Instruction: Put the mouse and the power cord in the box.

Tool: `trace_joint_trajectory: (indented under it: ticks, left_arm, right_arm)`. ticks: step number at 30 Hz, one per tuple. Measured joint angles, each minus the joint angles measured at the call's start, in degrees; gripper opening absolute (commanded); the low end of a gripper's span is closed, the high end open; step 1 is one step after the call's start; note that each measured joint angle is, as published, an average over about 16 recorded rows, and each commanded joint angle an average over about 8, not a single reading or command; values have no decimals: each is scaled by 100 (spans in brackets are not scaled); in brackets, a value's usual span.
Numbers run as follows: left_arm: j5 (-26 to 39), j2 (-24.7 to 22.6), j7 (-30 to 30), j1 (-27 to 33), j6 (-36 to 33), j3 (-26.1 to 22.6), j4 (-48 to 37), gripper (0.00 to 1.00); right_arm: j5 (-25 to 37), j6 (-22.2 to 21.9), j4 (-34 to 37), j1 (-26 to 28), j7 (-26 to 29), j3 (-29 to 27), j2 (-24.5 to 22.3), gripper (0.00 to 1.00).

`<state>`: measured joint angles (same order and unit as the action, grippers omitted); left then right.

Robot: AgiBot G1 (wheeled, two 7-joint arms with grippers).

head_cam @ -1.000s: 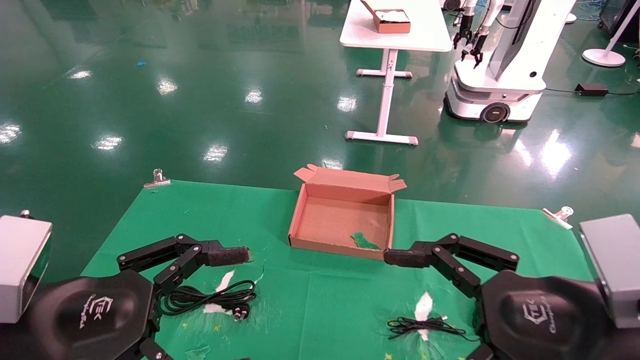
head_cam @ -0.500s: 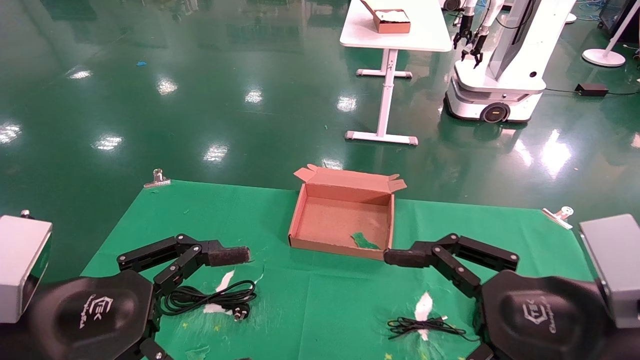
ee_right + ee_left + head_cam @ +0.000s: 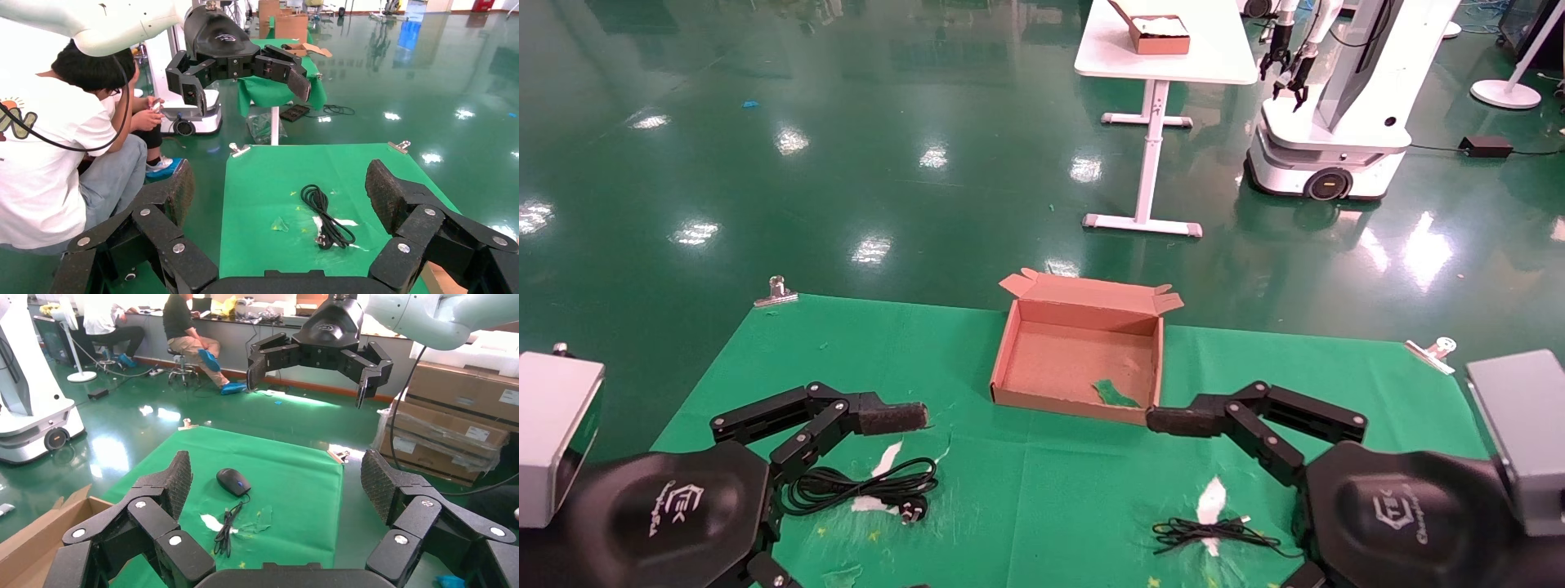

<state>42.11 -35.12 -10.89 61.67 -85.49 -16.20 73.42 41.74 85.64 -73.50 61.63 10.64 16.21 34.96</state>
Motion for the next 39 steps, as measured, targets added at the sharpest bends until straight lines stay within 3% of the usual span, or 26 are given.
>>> trace_joint_trajectory:
  ticks: [13, 19, 24, 28, 34, 39]
  left_arm:
    - [27, 10, 2, -1, -5, -10, 9, 100]
    - [512, 71, 6, 109, -54, -196, 116, 100]
    - [1445, 51, -27, 388, -129, -577, 199, 100]
    - [2603, -104, -168, 761, -151, -1043, 205, 100]
    - [4178, -487, -463, 1357, -143, -1682, 77, 100]
    - [5026, -775, -687, 1696, -107, -2016, -47, 100]
  right_arm:
    - [19, -12, 10, -24, -2, 4, -14, 100]
    - [215, -87, -17, -178, -19, 59, -120, 100]
    - [562, -199, -110, -334, 3, 158, -286, 100]
    - [1018, -262, -213, -354, 102, 313, -413, 100]
    - [1655, -280, -345, -135, 352, 549, -479, 100]
    - [2027, -222, -383, 124, 536, 703, -438, 100]
